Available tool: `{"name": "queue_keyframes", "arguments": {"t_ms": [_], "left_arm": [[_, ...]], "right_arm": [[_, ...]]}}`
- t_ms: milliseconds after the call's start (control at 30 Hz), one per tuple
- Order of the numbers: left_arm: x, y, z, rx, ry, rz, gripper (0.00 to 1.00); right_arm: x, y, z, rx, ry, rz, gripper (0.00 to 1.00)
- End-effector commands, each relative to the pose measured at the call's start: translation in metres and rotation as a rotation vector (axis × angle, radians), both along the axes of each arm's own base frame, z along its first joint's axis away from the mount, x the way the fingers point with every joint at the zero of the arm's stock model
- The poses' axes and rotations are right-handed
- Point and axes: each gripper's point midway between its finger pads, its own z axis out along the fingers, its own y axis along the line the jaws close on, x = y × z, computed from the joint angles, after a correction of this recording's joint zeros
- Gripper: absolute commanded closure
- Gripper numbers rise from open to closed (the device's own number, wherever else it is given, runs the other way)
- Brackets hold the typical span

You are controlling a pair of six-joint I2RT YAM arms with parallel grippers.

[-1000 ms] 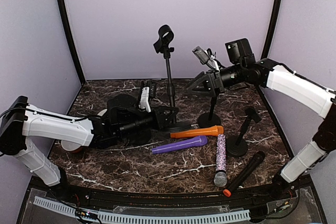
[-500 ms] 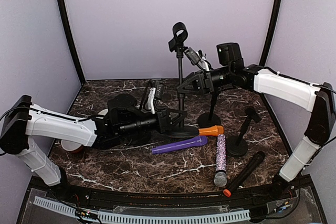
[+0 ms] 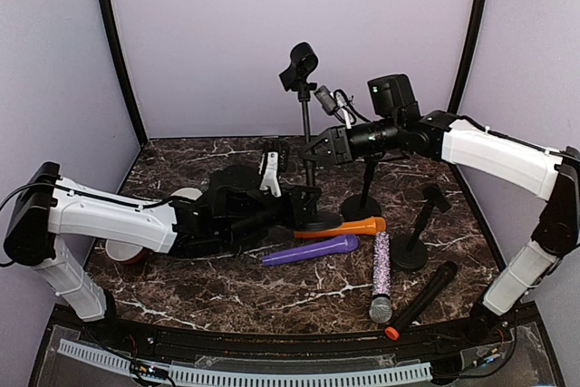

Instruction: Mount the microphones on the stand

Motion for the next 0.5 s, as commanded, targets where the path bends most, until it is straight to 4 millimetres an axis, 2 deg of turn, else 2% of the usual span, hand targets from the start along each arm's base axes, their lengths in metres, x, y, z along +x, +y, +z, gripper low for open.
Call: {"name": "queue_keyframes", "arguments": {"t_ms": [0,167,300,333,433,467], "left_arm": [[0.009,0.008,0.043,-0.107,-0.057,0.222,1.00],[0.004,0.002,0.032,-0.138,-0.025,0.208,1.00],[0.002,0.011,0.025,-0.131,-0.018,0.222,1.00],[0.000,0.011,0.030,-0.147,-0.029,0.210,0.98],[-0.011,0.008,0.046,-0.163,-0.092,0.132,0.60],[-0.015,0.009,0.055,-0.175,-0.117,0.107,0.52]], "right_arm": [[0.045,-0.013,0.004,-0.090,-0.059,-0.302,1.00],[0.045,-0.011,0.009,-0.079,-0.071,-0.307,1.00],[0.046,-0.012,0.008,-0.084,-0.082,-0.309,1.00],[0.046,-0.012,0.009,-0.081,-0.087,-0.305,1.00],[0.047,-0.009,0.005,-0.089,-0.103,-0.287,1.00],[0.048,-0.007,0.002,-0.094,-0.109,-0.273,1.00]]}}
